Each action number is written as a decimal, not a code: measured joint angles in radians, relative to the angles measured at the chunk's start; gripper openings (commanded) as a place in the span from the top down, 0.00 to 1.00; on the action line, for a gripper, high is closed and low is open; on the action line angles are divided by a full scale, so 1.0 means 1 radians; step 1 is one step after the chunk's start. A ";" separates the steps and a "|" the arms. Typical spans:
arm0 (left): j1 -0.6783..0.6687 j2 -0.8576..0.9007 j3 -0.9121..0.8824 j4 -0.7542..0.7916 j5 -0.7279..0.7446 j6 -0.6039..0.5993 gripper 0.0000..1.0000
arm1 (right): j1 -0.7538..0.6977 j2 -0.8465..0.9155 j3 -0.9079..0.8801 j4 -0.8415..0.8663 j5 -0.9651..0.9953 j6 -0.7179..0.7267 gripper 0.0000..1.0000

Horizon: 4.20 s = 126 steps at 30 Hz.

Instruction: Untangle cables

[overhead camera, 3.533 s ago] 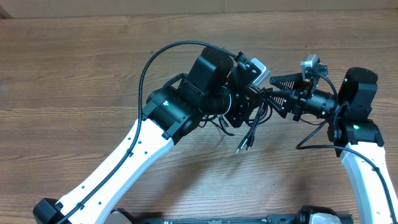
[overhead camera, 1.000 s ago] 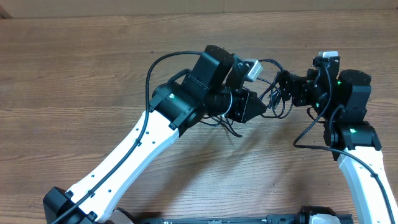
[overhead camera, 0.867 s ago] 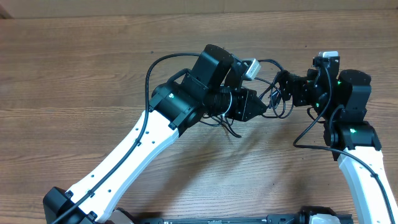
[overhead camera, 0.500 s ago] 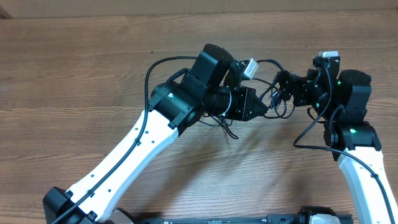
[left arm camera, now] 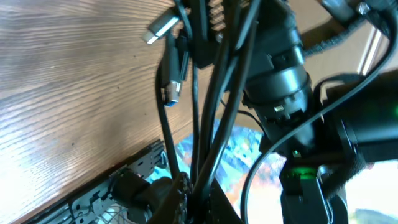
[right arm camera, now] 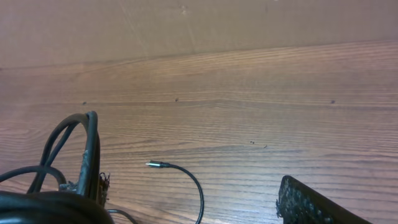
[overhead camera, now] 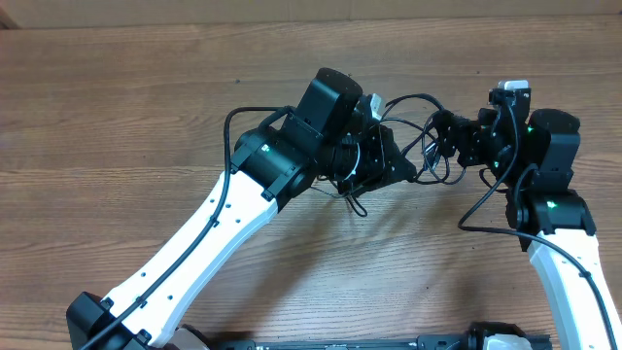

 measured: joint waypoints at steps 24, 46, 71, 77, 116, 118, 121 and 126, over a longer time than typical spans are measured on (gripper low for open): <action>-0.018 -0.027 0.000 0.021 -0.011 -0.115 0.96 | -0.051 0.058 0.000 -0.033 0.152 0.173 0.07; 0.290 -0.027 0.005 -0.387 -0.555 0.547 0.00 | -0.052 0.060 0.000 -0.181 0.022 0.172 0.00; 0.294 -0.027 0.005 -0.470 -1.070 0.562 0.00 | 0.134 0.188 0.000 -0.365 -0.332 0.173 0.00; 0.294 -0.027 0.005 -0.473 -1.093 0.563 0.01 | 0.247 0.264 0.000 -0.448 -0.301 0.222 0.00; 0.294 -0.028 -0.023 -0.469 -1.122 0.562 0.01 | 0.475 0.331 -0.151 -0.011 0.024 1.126 0.96; 0.294 -0.028 -0.023 -0.469 -1.122 0.563 0.00 | 0.475 0.305 -0.146 -0.006 0.001 1.091 0.96; 0.294 -0.028 -0.023 -0.469 -1.122 0.563 0.00 | 0.475 0.211 -0.081 -0.015 -0.014 1.024 0.96; 0.294 -0.028 -0.023 -0.468 -1.122 0.562 0.00 | 0.475 0.021 0.119 -0.024 0.037 0.940 0.96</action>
